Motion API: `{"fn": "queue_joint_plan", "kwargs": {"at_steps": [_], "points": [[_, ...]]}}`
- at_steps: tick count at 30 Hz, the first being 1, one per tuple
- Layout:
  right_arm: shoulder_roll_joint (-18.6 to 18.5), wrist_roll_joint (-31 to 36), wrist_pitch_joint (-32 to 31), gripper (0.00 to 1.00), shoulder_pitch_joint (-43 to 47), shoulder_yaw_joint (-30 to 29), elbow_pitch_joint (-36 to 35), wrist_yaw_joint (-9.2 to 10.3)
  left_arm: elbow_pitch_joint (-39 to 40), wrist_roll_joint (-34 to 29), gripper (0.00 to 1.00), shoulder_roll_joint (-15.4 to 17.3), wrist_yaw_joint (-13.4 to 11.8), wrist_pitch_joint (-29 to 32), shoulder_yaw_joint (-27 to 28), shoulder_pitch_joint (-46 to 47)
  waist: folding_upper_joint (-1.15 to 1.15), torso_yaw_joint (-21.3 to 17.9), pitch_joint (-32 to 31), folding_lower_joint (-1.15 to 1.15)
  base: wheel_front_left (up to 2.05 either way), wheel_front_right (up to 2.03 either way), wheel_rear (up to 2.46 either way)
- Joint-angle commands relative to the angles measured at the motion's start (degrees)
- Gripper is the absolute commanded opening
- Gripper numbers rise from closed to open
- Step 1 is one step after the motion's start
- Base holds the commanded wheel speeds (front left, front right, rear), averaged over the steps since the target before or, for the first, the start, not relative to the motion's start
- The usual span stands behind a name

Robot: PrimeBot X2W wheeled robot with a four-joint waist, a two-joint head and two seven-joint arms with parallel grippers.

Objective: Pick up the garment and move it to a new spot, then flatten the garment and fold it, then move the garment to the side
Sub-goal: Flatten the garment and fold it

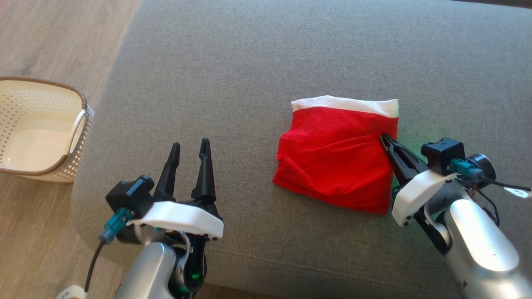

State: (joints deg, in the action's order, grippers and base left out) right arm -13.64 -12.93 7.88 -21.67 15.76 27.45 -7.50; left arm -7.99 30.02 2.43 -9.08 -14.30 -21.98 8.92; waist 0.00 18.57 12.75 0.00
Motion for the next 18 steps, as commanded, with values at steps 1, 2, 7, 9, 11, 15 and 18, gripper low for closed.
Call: {"fn": "queue_joint_plan", "kwargs": {"at_steps": [1,2,7,9,11,15,18], "points": [[-0.59,-0.71,-0.46,0.00,-0.17,1.30,-1.06,0.01,1.73,0.66,1.00,0.44,-0.32,-0.70,1.57,1.94,0.00,-0.07,0.10,0.00,0.00,0.00,0.00],[-0.76,-1.00,-0.78,0.00,-0.18,1.47,-0.75,0.01,1.71,0.69,1.00,0.44,-0.34,-0.70,1.55,2.00,0.00,-0.09,0.16,0.00,0.00,0.00,0.00],[-1.17,-2.88,-2.34,0.00,0.34,3.43,0.16,0.01,1.53,0.89,1.00,0.44,-0.40,-0.70,1.23,2.25,0.00,-0.05,0.25,0.00,0.00,0.00,0.00],[-1.38,-3.91,-3.67,0.00,0.81,4.81,0.45,0.01,1.40,0.95,1.00,0.44,-0.39,-0.70,1.26,2.21,0.00,-0.08,0.23,0.00,0.00,0.00,0.00],[-1.76,-4.70,-5.23,0.00,1.23,5.68,1.03,0.01,1.22,0.97,1.00,0.44,-0.37,-0.70,1.31,2.18,0.00,-0.12,0.21,0.00,0.00,0.00,0.00],[-2.36,-5.04,-6.48,0.00,1.23,5.61,1.68,0.01,0.94,1.04,1.00,0.44,-0.44,-0.70,1.28,2.24,0.00,-0.28,0.13,0.00,0.00,0.00,0.00],[-2.17,-4.60,-5.13,0.00,0.42,4.89,0.46,0.01,0.71,1.11,1.00,0.44,-0.47,-0.70,1.13,2.33,0.00,-0.40,-0.09,0.00,0.00,0.00,0.00]]}}
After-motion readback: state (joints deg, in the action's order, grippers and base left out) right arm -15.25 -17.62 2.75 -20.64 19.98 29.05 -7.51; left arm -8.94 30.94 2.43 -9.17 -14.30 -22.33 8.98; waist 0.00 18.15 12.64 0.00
